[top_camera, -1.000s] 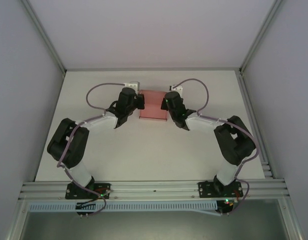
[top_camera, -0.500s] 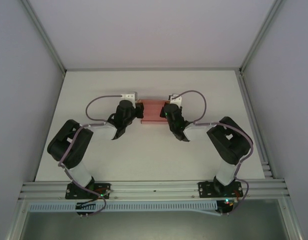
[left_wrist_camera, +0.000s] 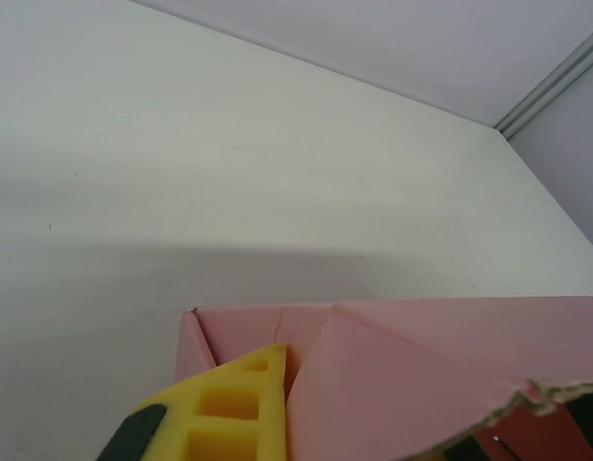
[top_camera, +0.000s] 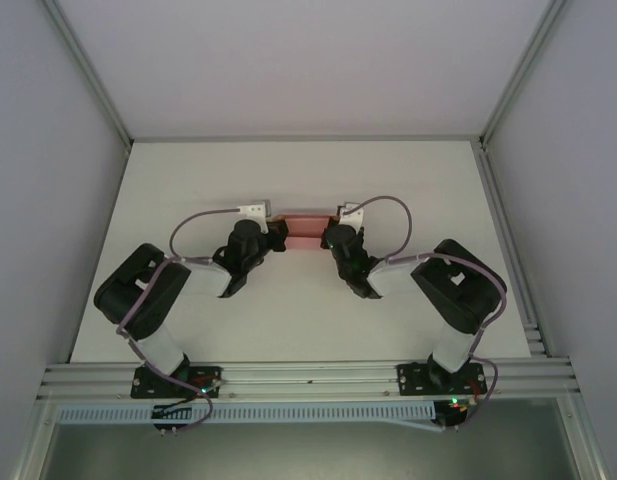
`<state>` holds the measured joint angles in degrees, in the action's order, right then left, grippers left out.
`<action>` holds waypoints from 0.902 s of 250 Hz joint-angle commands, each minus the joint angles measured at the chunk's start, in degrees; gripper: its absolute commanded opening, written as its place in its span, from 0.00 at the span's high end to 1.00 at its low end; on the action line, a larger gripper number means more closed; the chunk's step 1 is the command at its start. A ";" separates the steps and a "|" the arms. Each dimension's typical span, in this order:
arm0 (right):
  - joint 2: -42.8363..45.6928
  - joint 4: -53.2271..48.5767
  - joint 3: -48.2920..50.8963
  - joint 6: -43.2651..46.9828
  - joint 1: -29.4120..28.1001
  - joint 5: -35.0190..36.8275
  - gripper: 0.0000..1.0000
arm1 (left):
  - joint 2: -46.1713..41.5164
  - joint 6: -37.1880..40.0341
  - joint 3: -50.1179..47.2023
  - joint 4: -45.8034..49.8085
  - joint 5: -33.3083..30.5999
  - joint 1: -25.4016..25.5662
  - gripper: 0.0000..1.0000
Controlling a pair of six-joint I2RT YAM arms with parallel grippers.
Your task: Assemble paper box
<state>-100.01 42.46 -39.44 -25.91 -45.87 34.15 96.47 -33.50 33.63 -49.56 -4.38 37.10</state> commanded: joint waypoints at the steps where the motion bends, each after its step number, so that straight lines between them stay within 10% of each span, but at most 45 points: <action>1: 1.03 -5.73 2.01 -1.72 -1.08 0.40 0.82 | -1.98 -0.72 -2.07 3.52 4.16 1.50 0.77; 78: 9.60 -15.54 0.99 0.37 -2.32 -0.29 0.47 | -12.11 4.38 -1.06 14.55 -1.41 2.97 0.01; 132: 22.96 -21.85 6.50 1.05 -3.77 -4.48 0.01 | -23.48 5.64 0.57 30.13 -5.45 3.51 0.00; 181: 37.43 -30.25 5.82 3.87 -3.95 -7.09 0.00 | -32.59 6.64 7.78 46.15 -9.41 4.59 0.00; 226: 32.20 -43.22 -7.85 2.76 0.36 -5.43 0.00 | -20.48 4.21 24.87 61.61 -1.89 -1.64 0.00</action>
<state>-62.96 10.31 -38.00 -23.03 -48.36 27.83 68.14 -28.36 49.63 -1.65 -10.68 39.72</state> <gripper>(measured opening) 0.998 0.997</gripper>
